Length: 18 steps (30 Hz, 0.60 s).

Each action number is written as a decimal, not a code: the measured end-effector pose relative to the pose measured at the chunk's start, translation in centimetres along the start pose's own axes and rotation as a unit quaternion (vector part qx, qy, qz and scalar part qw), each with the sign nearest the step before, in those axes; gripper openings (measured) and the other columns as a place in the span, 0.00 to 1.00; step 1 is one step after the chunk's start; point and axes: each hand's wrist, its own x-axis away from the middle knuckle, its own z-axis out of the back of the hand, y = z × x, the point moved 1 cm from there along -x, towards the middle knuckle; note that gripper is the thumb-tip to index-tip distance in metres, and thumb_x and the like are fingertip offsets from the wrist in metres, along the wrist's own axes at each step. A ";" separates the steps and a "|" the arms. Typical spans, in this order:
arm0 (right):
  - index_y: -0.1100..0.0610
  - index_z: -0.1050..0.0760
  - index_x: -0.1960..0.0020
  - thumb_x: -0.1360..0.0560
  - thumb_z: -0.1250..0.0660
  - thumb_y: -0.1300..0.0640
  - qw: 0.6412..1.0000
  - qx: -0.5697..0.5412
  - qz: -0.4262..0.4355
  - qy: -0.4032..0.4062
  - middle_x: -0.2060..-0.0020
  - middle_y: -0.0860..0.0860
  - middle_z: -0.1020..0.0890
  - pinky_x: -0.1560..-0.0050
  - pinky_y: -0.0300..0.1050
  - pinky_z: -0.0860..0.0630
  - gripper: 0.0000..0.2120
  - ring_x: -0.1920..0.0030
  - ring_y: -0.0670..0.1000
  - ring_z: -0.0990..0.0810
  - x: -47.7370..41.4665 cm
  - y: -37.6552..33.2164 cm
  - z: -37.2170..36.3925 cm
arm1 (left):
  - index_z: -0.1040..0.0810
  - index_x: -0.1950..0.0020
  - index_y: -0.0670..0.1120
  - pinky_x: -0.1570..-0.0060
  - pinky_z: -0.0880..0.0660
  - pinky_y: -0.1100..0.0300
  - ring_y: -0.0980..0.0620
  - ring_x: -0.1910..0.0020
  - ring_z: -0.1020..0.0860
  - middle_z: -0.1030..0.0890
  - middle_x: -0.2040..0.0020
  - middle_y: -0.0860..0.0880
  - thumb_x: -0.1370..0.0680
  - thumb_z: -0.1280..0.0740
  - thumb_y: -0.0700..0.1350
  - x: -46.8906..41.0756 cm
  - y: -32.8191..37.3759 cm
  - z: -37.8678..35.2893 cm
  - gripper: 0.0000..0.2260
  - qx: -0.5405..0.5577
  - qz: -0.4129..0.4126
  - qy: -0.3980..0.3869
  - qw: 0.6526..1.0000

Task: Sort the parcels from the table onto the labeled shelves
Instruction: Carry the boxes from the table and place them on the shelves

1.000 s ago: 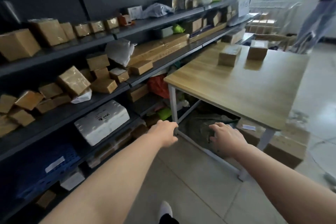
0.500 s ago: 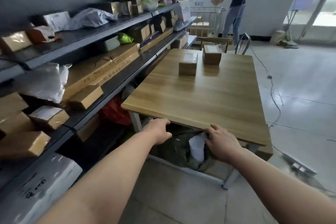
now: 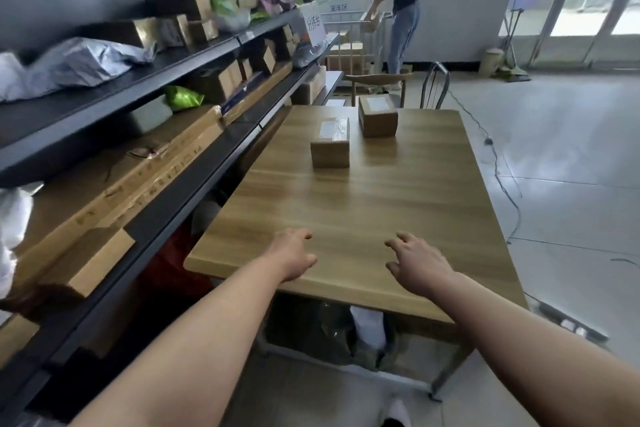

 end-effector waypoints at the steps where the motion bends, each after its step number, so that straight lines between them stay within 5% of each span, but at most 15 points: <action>1: 0.50 0.38 0.26 0.21 0.40 0.48 1.000 -0.005 0.004 -0.001 0.25 0.52 0.40 0.34 0.53 0.32 0.24 0.30 0.57 0.35 -1.9 0.3 0.5 | 0.35 0.25 0.49 0.30 0.37 0.53 0.45 0.27 0.36 0.34 0.25 0.45 0.21 0.33 0.49 -1.6 0.3 0.6 0.26 0.002 0.005 0.002 1.000; 18: 0.50 0.37 0.26 0.21 0.40 0.48 0.999 -0.014 0.040 -0.019 0.26 0.52 0.39 0.35 0.52 0.32 0.24 0.30 0.56 0.34 -23.0 4.0 6.2 | 0.33 0.27 0.51 0.32 0.34 0.53 0.44 0.30 0.33 0.31 0.28 0.45 0.23 0.33 0.51 -21.1 4.1 5.4 0.25 -0.026 0.058 0.017 0.998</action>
